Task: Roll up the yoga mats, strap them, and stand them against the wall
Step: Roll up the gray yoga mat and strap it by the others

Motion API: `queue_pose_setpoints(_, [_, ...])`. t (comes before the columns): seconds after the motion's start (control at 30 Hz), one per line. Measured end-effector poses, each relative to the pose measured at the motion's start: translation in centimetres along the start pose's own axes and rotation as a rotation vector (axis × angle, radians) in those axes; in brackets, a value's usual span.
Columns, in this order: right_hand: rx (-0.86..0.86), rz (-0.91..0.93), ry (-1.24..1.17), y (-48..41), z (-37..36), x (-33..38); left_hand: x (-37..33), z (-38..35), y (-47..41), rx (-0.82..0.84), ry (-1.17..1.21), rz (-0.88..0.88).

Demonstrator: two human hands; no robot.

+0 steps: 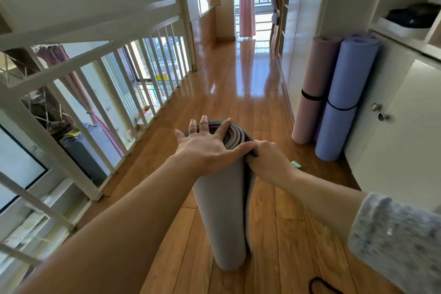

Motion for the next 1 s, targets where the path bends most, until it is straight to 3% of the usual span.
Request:
queue_pose_setpoints(0.1, [0.135, -0.104, 0.461, -1.2, 2.0, 0.2, 0.1, 0.1, -0.4, 0.003, -0.001, 0.030])
queue_pose_setpoints(0.2, [0.212, -0.158, 0.593, -1.8, 3.9, 0.9, -0.2, 0.1, -0.6, 0.008, -0.002, 0.034])
queue_pose_setpoints(0.33, [0.316, -0.306, 0.264, -0.8, 2.9, 1.3, 0.0, 0.1, -0.7, 0.010, 0.007, 0.057])
queue_pose_setpoints(0.6, [0.312, -0.373, -0.031, 0.3, 0.4, 1.3, 0.1, -0.1, -0.8, -0.064, 0.048, 0.008])
queue_pose_setpoints(0.67, [0.403, -0.322, 0.079, 0.3, 0.2, 1.5, 0.5, -0.1, -0.8, -0.094, 0.082, -0.006])
queue_pose_setpoints(0.77, [0.460, -0.095, 0.369, -0.1, 1.2, 2.1, 0.2, -0.3, -0.4, -0.122, 0.088, -0.035])
queue_pose_setpoints(0.83, [0.382, 0.068, 0.509, -0.4, 2.1, 2.6, -0.1, -0.3, -0.1, -0.141, 0.078, -0.053])
queue_pose_setpoints(0.9, [0.187, 0.257, 0.585, -0.7, 3.1, 3.2, 0.1, -0.4, 0.0, -0.157, 0.068, -0.054])
queue_pose_setpoints(1.0, [0.085, 0.405, 0.489, -1.0, 3.3, 4.0, 0.9, -0.5, 0.0, -0.176, 0.107, -0.050])
Point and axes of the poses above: each hand's wrist, its own y-axis away from the middle knuckle, its own z-axis out of the back of the hand, x = y × z, the point moved 5 cm from there along -y, towards the middle knuckle, and after that the axes turned 12 degrees about -y, right-handed, at the moved point
